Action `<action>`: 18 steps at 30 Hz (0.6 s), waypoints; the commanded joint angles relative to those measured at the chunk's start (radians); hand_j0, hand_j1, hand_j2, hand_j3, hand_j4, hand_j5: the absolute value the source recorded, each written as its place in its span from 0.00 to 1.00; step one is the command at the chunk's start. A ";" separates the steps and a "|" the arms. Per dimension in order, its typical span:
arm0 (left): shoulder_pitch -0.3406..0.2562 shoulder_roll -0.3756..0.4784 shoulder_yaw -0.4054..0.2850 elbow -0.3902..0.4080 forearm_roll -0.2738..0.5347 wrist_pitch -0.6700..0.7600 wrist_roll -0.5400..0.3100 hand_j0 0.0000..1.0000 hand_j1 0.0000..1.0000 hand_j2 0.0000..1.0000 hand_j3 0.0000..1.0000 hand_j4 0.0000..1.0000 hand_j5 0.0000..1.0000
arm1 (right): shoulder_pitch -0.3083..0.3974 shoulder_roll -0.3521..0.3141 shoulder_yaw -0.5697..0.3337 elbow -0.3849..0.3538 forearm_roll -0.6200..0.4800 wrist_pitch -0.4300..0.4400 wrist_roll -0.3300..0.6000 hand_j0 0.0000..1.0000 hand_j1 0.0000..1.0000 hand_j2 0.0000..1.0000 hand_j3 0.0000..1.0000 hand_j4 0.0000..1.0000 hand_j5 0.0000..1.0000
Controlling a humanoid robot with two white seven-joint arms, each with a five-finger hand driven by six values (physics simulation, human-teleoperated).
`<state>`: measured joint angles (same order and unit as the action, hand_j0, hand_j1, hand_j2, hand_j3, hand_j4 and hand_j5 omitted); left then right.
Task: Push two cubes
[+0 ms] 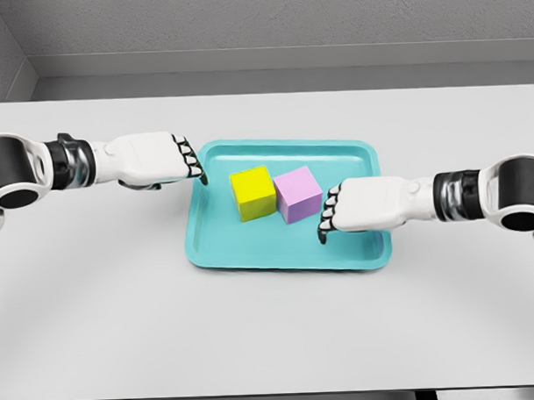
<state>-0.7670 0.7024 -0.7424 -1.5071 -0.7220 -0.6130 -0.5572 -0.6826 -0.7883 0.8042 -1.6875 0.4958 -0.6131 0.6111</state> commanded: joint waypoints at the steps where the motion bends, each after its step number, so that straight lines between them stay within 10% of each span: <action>1: 0.000 0.000 0.000 0.013 0.004 0.002 0.000 0.78 0.78 0.78 0.78 0.78 0.78 | 0.000 0.004 0.000 0.034 -0.059 0.002 0.000 0.62 0.62 0.62 0.62 0.62 0.62; 18: -0.002 -0.001 0.005 0.015 0.004 0.002 0.000 0.78 0.78 0.78 0.78 0.78 0.78 | -0.003 0.101 0.035 0.106 -0.049 0.002 0.000 0.61 0.61 0.61 0.61 0.61 0.61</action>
<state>-0.7685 0.7011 -0.7387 -1.4934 -0.7211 -0.6130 -0.5573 -0.6872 -0.6951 0.8368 -1.5830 0.4500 -0.6133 0.6111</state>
